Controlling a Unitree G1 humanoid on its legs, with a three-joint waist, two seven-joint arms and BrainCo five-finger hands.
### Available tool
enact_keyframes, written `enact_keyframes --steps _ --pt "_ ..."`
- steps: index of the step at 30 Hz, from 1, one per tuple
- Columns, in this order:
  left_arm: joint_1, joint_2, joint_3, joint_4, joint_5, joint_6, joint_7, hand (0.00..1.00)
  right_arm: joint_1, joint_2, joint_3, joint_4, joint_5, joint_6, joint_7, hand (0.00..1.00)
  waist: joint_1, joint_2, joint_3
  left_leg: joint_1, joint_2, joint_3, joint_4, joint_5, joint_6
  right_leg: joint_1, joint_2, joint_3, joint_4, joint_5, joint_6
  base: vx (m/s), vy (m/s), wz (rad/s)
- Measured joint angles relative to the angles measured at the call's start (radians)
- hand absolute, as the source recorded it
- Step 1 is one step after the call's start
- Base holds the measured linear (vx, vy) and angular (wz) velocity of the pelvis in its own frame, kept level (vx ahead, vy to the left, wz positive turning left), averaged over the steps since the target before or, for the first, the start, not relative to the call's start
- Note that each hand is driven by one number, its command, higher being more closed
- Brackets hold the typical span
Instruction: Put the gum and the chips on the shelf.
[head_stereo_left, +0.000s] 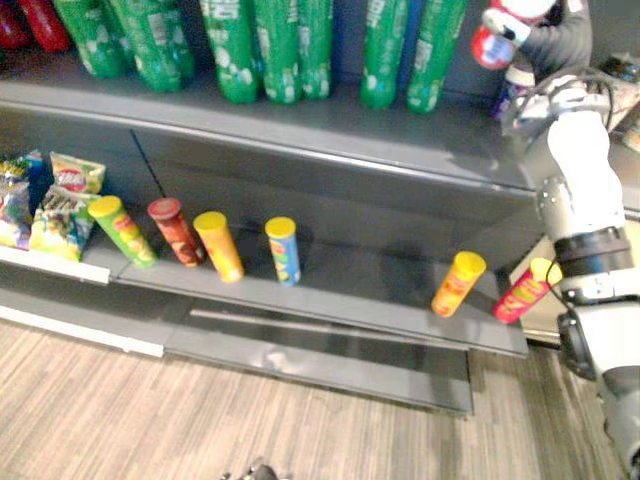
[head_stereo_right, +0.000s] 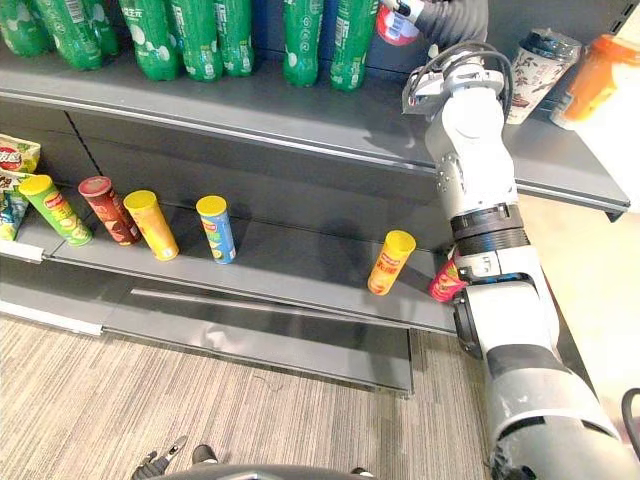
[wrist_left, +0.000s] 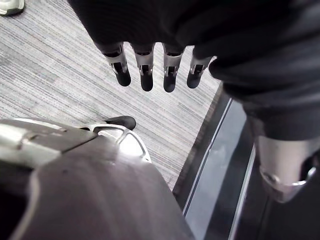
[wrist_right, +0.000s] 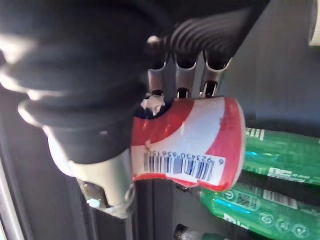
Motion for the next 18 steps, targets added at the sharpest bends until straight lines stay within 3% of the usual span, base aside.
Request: enact_keyframes --steps 18 --pt "-0.009 0.000 -0.003 0.000 0.003 0.000 -0.001 0.00 0.100 0.001 -0.079 0.044 -0.086 0.045 0.009 1.00 -0.002 0.004 0.020 -0.007 -0.001 0.013 0.001 0.000 0.000 -0.016 0.001 0.011 -0.004 0.008 0.000 0.00 0.000 -0.01"
